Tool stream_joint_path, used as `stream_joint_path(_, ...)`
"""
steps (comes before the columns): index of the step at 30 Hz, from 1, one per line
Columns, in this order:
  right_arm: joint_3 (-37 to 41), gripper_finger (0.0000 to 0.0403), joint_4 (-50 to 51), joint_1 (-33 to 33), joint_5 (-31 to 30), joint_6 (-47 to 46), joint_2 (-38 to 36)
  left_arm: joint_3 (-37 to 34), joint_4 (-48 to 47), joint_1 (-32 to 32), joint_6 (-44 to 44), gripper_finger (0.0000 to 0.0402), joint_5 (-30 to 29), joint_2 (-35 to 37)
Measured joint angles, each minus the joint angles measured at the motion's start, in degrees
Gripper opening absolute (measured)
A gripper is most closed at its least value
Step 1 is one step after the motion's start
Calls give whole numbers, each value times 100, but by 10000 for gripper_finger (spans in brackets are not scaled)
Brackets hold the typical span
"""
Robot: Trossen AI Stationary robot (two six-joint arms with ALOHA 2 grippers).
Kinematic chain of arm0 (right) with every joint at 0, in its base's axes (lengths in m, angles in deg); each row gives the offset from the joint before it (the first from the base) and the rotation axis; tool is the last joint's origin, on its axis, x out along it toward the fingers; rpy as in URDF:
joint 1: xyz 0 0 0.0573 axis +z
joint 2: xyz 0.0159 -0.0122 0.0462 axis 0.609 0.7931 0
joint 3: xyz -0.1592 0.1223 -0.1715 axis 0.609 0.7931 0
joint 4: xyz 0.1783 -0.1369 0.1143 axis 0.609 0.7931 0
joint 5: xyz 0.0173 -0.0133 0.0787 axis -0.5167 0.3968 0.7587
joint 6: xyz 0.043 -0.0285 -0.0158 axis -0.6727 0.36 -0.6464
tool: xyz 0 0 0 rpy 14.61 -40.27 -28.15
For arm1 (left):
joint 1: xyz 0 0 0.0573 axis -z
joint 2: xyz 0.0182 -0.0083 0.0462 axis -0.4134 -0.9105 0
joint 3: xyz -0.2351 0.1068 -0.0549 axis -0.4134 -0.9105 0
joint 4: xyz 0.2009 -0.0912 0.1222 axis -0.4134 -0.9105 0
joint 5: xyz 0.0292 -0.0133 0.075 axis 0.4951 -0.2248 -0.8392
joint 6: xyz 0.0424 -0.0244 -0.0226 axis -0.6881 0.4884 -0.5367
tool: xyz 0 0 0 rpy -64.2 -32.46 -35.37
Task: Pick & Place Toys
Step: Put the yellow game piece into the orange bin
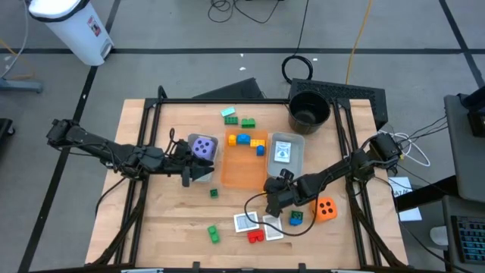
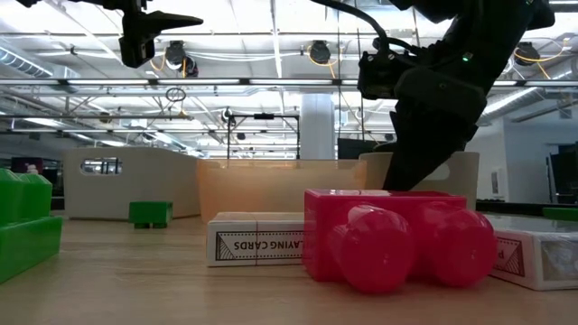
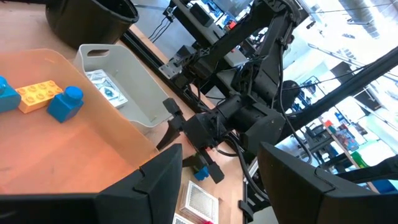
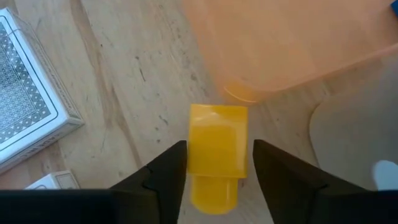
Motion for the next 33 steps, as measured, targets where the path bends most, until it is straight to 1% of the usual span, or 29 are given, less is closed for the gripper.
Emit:
stream_joint_path(9,6,140,-16,0,20,32,0,0,-1,0,24,214,0,0)
stream_joint_path(20,4,139,-5,9,307,90,-20,0,-1,0,28,214,0,0)
stream_joint_path(26,33,139,93,32,495,39,-352,0,0,0,26,214,0,0)
stream_joint_path(33,31,139,110,85,423,-264,-1025,0,4,0,21,214,2,0)
